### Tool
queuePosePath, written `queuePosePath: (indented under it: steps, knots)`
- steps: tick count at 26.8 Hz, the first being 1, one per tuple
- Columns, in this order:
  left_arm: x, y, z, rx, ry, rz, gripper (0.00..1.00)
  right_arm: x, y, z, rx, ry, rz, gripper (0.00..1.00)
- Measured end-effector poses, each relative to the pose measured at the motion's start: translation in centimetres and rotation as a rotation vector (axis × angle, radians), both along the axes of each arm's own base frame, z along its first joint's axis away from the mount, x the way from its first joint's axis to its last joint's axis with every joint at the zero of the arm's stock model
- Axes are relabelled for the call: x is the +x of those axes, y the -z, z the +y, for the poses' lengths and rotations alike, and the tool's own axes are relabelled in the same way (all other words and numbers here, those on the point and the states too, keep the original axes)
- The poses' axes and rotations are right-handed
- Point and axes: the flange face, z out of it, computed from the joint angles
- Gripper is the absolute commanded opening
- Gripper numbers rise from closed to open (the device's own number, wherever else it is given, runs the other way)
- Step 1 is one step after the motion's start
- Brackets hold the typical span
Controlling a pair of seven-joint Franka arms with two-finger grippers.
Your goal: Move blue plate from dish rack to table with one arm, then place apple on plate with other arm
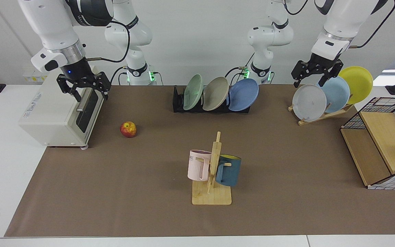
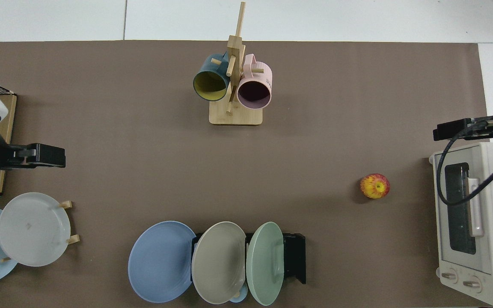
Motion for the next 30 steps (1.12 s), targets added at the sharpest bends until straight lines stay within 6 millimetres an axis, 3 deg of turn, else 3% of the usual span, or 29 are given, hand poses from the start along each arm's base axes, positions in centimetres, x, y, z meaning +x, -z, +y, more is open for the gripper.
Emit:
queuePosePath:
  steps: [30]
  knots:
    - [0.12, -0.26, -0.24, -0.002, 0.004, -0.026, 1.00, 0.00, 0.00, 0.00, 0.000, 0.000, 0.000, 1.00]
